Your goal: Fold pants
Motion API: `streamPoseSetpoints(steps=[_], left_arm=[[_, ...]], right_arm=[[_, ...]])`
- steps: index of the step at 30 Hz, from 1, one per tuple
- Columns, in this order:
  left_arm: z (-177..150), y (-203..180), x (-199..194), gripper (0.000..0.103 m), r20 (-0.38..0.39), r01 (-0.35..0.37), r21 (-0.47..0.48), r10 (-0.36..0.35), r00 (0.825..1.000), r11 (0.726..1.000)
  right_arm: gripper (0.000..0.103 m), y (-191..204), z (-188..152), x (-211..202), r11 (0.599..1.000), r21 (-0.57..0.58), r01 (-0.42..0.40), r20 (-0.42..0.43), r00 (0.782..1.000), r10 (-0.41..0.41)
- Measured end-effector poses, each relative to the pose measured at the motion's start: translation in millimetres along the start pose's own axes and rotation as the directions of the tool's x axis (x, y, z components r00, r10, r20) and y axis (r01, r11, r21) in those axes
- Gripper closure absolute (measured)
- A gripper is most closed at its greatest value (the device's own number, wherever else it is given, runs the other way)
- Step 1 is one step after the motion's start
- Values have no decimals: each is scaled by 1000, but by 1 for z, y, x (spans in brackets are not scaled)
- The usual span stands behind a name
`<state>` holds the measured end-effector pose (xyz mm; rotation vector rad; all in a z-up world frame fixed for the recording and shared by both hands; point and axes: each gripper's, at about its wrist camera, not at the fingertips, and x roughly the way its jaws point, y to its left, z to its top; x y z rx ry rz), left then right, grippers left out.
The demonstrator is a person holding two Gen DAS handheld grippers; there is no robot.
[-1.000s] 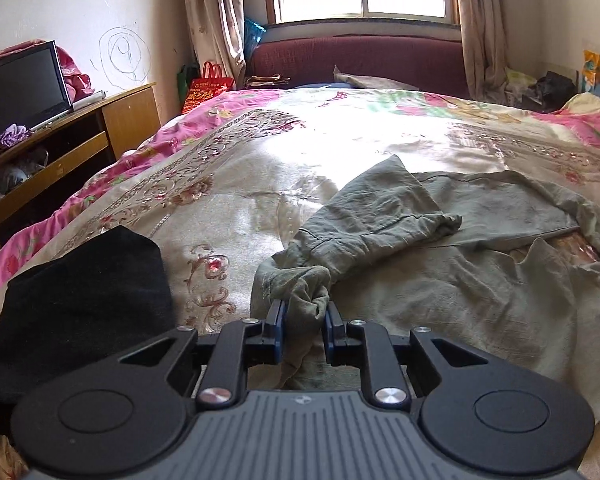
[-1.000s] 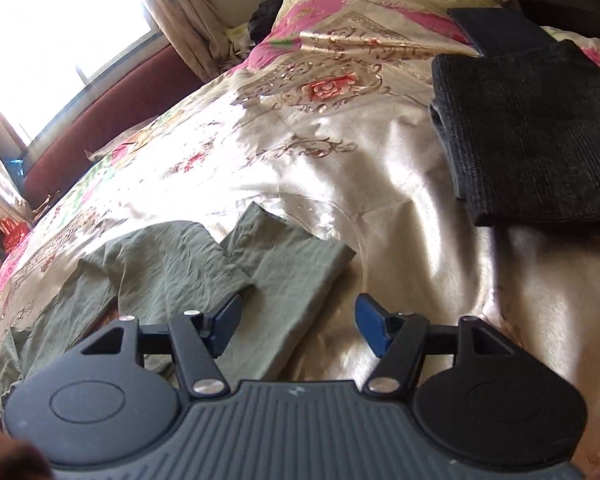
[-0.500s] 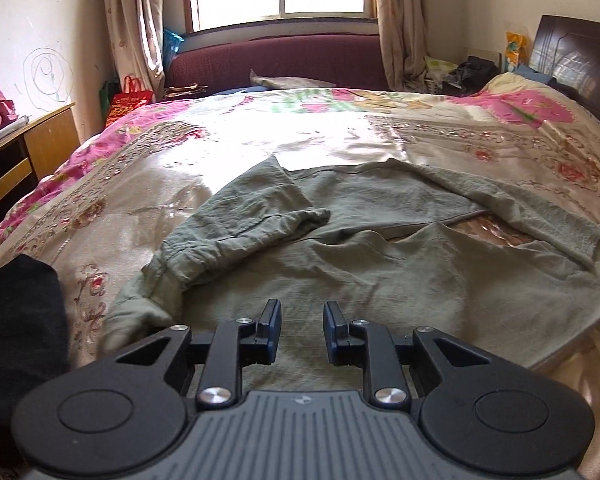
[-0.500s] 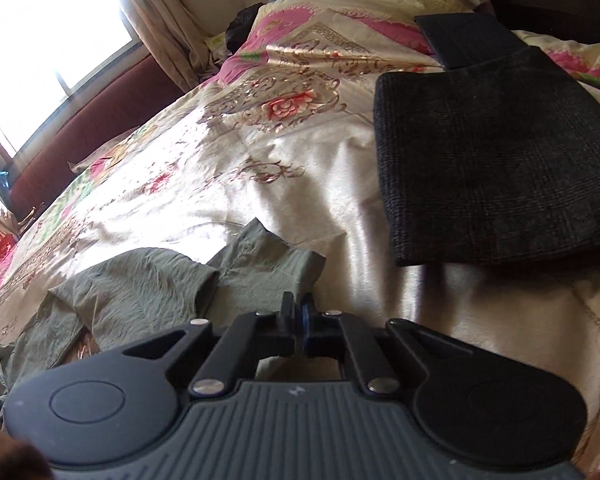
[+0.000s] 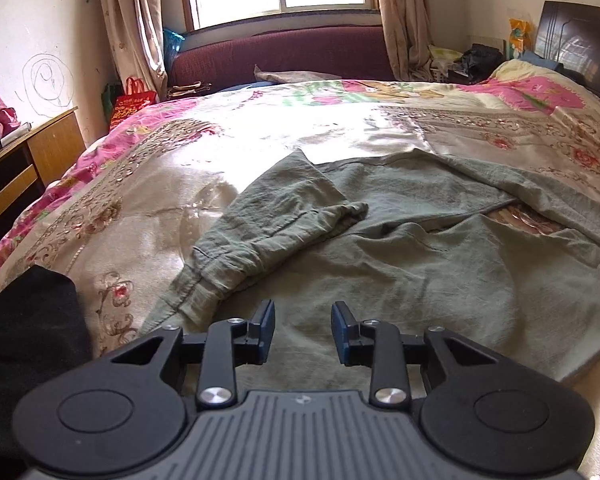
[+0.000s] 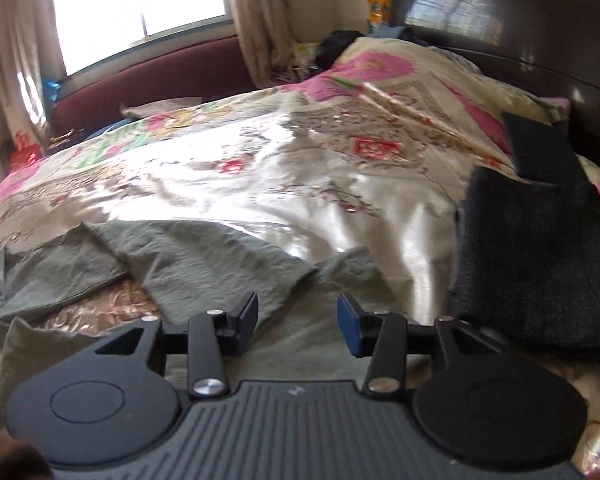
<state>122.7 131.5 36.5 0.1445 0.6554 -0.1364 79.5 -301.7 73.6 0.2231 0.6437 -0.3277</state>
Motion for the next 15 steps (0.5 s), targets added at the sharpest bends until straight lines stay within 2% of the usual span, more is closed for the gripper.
streamPoseSetpoints(steps=[3, 7, 9, 12, 14, 15], left_arm=[[11, 3, 13, 53, 29, -32, 61, 31, 999, 998], [29, -7, 40, 47, 47, -3, 169, -5, 999, 986], [34, -13, 51, 47, 47, 17, 204, -27, 999, 979], [41, -22, 65, 47, 57, 50, 247, -66, 996, 968], [47, -27, 78, 46, 59, 70, 274, -89, 994, 959], [51, -31, 87, 46, 59, 76, 281, -96, 994, 957]], right_arm=[[53, 52, -1, 20, 989, -109, -95, -32, 995, 92], [53, 113, 0, 42, 952, -207, -226, -93, 973, 211], [52, 143, 5, 52, 921, -220, -322, -133, 945, 299], [51, 187, 20, 76, 873, -169, -458, -202, 883, 424], [51, 215, 26, 92, 852, -156, -500, -226, 857, 462], [51, 226, 28, 101, 847, -157, -507, -232, 853, 468]])
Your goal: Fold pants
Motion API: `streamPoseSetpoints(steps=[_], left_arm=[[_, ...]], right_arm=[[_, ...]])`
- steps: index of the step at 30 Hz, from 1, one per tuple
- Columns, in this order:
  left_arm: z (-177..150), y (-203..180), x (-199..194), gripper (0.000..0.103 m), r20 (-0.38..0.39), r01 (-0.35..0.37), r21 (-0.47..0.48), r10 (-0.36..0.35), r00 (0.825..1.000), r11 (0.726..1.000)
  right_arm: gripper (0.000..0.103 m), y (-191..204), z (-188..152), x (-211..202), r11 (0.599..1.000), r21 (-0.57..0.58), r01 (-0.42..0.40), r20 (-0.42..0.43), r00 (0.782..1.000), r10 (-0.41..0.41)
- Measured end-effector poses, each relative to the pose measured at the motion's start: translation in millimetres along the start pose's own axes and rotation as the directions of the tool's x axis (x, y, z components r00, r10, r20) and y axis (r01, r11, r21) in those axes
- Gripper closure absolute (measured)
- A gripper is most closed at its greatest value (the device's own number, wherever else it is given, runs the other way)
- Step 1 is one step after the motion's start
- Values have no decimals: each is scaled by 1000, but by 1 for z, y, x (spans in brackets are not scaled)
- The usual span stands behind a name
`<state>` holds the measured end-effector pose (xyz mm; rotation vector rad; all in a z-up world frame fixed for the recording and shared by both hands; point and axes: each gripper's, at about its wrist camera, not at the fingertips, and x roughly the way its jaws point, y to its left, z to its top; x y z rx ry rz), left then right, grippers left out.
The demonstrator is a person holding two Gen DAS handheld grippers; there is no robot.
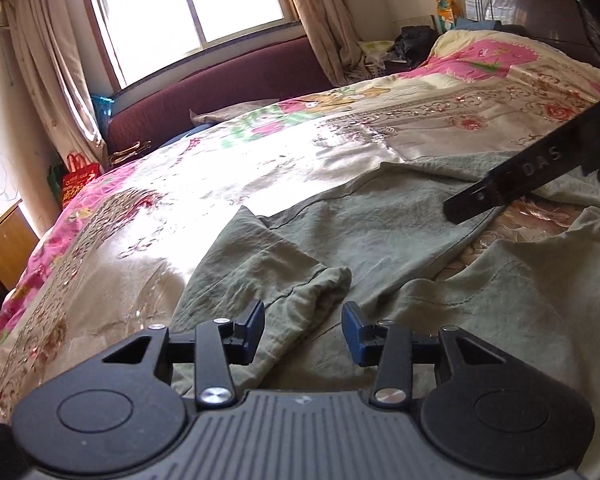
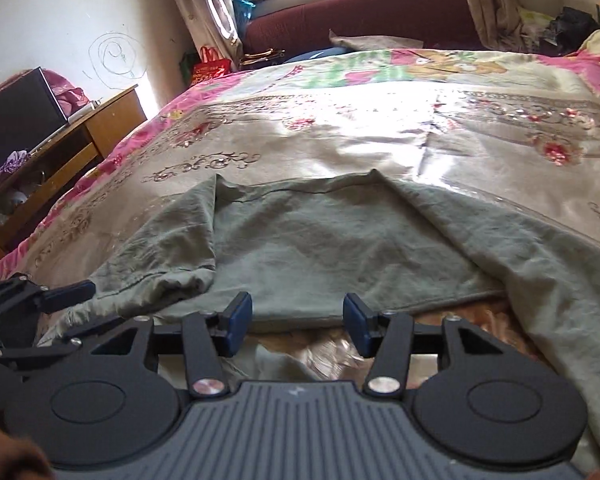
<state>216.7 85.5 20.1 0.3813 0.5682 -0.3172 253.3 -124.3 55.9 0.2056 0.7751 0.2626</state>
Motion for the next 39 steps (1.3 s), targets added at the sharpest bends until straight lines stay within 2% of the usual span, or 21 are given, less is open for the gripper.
streamPoseSetpoints(steps=[4, 6, 9, 11, 14, 18, 20, 21, 24, 25, 27, 30, 32, 34, 35, 36, 37, 38, 39], left_arm=[[9, -4, 42, 46, -49, 17, -17, -17, 999, 1000], [7, -6, 51, 46, -66, 20, -6, -21, 998, 1000], [3, -9, 53, 46, -54, 11, 18, -10, 998, 1000], [1, -8, 51, 46, -43, 11, 20, -10, 999, 1000], [0, -9, 51, 46, -36, 11, 25, -10, 999, 1000], [1, -14, 51, 46, -29, 12, 37, -11, 1000, 999], [1, -14, 50, 46, -31, 16, 26, -15, 999, 1000], [0, -13, 49, 46, -30, 16, 24, -16, 999, 1000], [-4, -13, 42, 46, -23, 16, 26, -15, 1000, 1000], [-4, -13, 42, 46, -21, 11, 30, -10, 1000, 1000], [-3, -15, 41, 45, -18, 0, 37, 1, 1000, 999], [-1, -23, 39, 38, -1, -28, 43, 28, 1000, 999], [0, -33, 35, 24, 38, -96, 43, 94, 995, 994], [1, -41, 33, 13, 72, -172, 43, 168, 983, 984], [2, -43, 34, 13, 79, -205, 42, 201, 976, 978], [3, -43, 35, 14, 84, -234, 37, 230, 970, 972], [5, -40, 35, 22, 84, -245, 10, 243, 966, 970], [6, -35, 35, 41, 77, -247, -25, 248, 966, 969], [8, -29, 34, 50, 65, -243, -51, 246, 967, 969]], right_arm=[[51, 12, 13, 28, 1000, -22, -18, -14, 1000, 18], [51, 14, 19, 38, 999, -15, -52, -18, 998, 52], [51, 16, 29, 58, 989, 43, -143, -59, 988, 145], [51, 19, 34, 74, 982, 74, -176, -95, 979, 182], [49, 24, 36, 94, 978, 93, -186, -141, 970, 198], [50, 32, 37, 114, 965, 130, -228, -208, 945, 252], [59, 40, 38, 120, 963, 119, -241, -227, 938, 262], [60, 42, 39, 124, 966, 114, -233, -241, 937, 254], [78, 43, 43, 133, 967, 141, -213, -272, 931, 245], [93, 42, 43, 132, 962, 156, -223, -271, 927, 259], [96, 40, 46, 126, 942, 200, -271, -254, 914, 317], [96, 44, 49, 117, 934, 207, -292, -238, 911, 337], [96, 45, 51, 114, 915, 248, -318, -231, 898, 375], [96, 48, 54, 112, 897, 277, -345, -218, 886, 409], [96, 51, 56, 110, 885, 292, -362, -211, 878, 429], [97, 52, 57, 108, 879, 300, -372, -207, 873, 441], [97, 55, 58, 106, 875, 300, -380, -206, 870, 449], [97, 57, 59, 105, 874, 299, -382, -209, 868, 451], [97, 58, 59, 104, 878, 295, -377, -216, 869, 445]])
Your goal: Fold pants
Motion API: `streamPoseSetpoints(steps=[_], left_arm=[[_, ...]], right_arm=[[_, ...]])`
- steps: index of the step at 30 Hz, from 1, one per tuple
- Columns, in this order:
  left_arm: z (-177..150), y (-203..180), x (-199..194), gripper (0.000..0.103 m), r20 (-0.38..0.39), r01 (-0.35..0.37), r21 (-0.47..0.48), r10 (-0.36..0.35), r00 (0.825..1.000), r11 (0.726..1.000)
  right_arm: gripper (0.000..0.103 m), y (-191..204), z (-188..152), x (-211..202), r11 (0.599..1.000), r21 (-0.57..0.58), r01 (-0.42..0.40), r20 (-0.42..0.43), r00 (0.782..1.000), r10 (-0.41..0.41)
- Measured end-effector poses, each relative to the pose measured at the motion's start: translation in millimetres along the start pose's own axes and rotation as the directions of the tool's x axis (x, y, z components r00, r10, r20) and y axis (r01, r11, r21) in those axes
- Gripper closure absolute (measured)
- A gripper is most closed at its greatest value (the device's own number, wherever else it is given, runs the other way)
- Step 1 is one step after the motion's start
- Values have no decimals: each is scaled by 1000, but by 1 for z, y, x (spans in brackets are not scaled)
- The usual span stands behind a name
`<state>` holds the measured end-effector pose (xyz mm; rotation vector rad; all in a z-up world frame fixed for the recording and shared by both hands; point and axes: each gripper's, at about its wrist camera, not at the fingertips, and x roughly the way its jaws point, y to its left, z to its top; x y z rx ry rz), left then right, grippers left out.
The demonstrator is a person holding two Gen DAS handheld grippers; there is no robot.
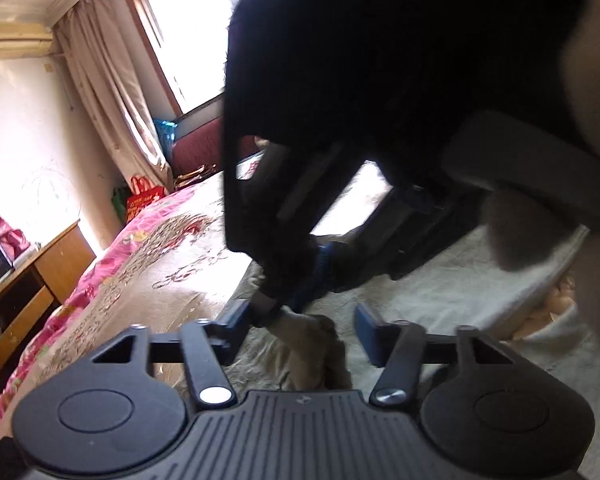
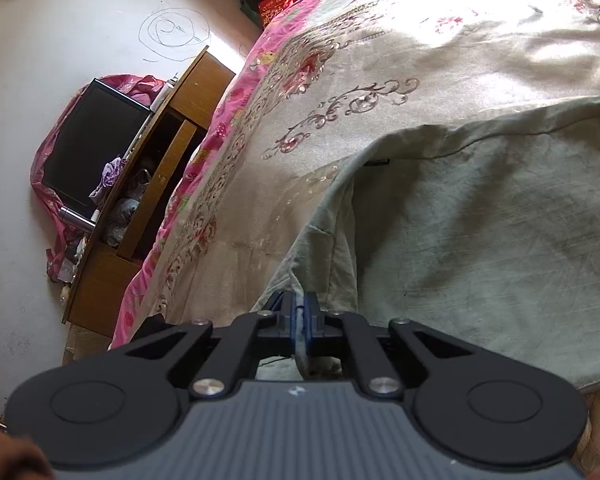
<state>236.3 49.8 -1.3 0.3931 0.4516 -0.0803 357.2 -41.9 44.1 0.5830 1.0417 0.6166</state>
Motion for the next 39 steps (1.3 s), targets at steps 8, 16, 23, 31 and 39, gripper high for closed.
streamPoseSetpoints(steps=[8, 16, 23, 31, 39], left_arm=[[-9, 31, -2, 77, -70, 119, -119, -128, 989, 986], [-8, 105, -38, 78, -46, 206, -293, -229, 972, 934], [-15, 147, -79, 78, -56, 193, -263, -215, 975, 945], [-18, 157, -92, 78, -59, 164, -237, -183, 981, 958], [-16, 163, -101, 78, -39, 156, -231, -169, 985, 960]], right_arm=[[93, -8, 1, -21, 996, -74, 54, 54, 997, -50], [53, -2, 4, -45, 706, -477, 524, 311, 852, -422], [36, -2, -19, -31, 404, -705, 583, 383, 792, -475], [50, -13, -52, -4, 182, -823, 538, 369, 750, -549], [39, -17, -63, -39, 197, -868, 456, 294, 791, -537]])
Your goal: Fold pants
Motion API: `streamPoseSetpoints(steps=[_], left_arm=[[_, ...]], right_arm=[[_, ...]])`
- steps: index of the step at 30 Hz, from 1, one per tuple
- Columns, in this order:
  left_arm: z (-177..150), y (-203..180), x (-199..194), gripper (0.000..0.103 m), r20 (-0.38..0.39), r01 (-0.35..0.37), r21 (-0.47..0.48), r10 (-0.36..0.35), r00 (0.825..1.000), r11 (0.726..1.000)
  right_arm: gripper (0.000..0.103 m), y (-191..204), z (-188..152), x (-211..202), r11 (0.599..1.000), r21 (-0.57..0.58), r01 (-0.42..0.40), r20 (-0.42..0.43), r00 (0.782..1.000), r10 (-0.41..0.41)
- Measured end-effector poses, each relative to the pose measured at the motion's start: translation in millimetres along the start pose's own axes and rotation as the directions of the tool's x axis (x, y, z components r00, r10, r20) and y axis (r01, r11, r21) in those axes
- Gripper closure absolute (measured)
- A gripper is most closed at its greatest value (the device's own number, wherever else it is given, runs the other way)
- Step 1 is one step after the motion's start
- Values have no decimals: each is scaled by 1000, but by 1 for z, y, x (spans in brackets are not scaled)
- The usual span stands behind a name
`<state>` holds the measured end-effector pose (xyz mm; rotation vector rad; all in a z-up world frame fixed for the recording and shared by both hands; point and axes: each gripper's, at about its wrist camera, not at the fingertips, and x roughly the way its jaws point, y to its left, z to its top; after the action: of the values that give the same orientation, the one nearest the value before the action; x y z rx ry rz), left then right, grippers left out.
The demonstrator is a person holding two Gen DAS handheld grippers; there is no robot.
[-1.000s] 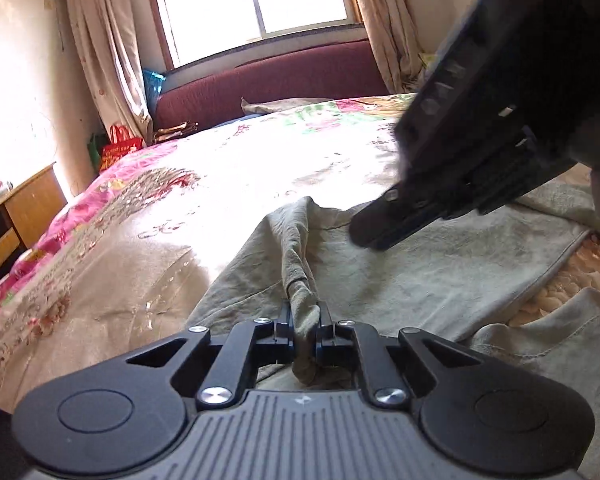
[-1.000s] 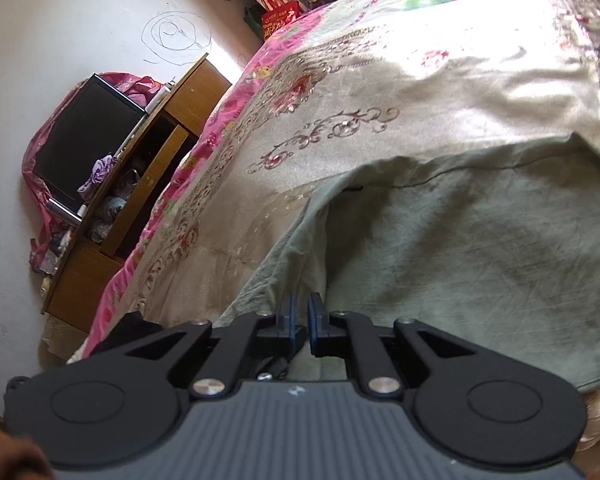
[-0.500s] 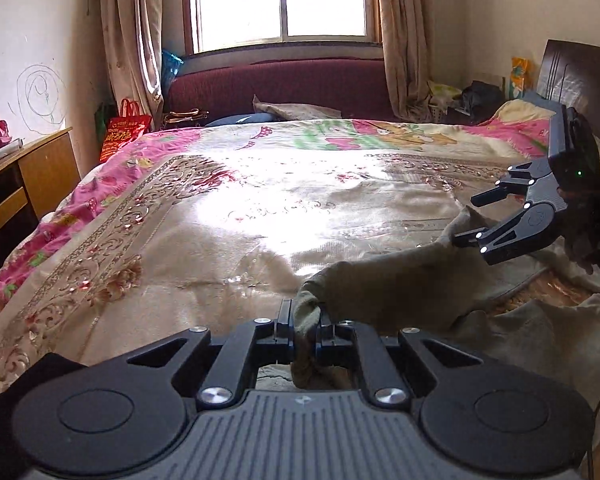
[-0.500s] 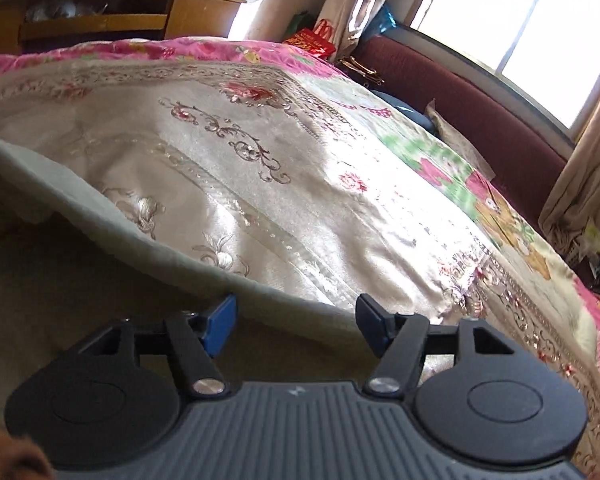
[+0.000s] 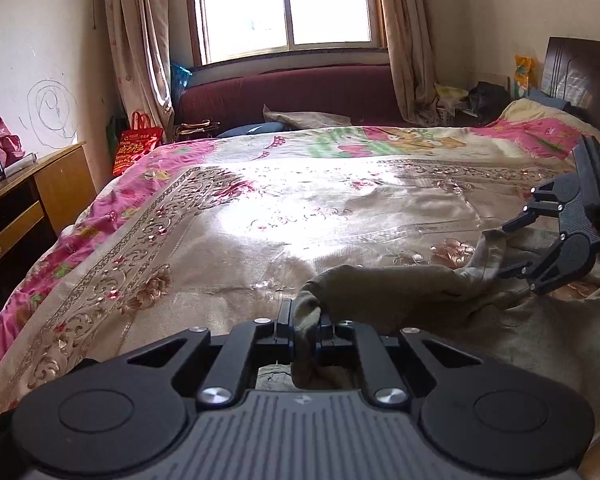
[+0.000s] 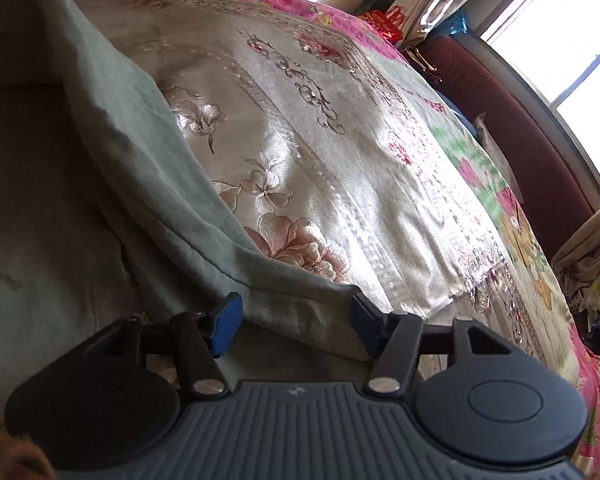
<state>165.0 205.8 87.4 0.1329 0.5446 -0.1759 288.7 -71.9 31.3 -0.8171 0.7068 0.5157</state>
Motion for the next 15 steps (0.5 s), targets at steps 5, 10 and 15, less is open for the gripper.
streamPoseSetpoints(steps=[5, 10, 15], left_arm=[[-3, -5, -24, 78, 30, 17, 13, -17, 999, 1000], [-15, -6, -40, 78, 20, 32, 17, -32, 999, 999], [-28, -6, -57, 78, 39, 84, 8, -84, 996, 996]], right_arm=[[37, 4, 0, -5, 996, -86, 37, -1, 999, -37], [31, 8, 2, -6, 978, -202, 59, -3, 998, -61], [30, 6, 6, 2, 956, -292, 2, -59, 998, -20]])
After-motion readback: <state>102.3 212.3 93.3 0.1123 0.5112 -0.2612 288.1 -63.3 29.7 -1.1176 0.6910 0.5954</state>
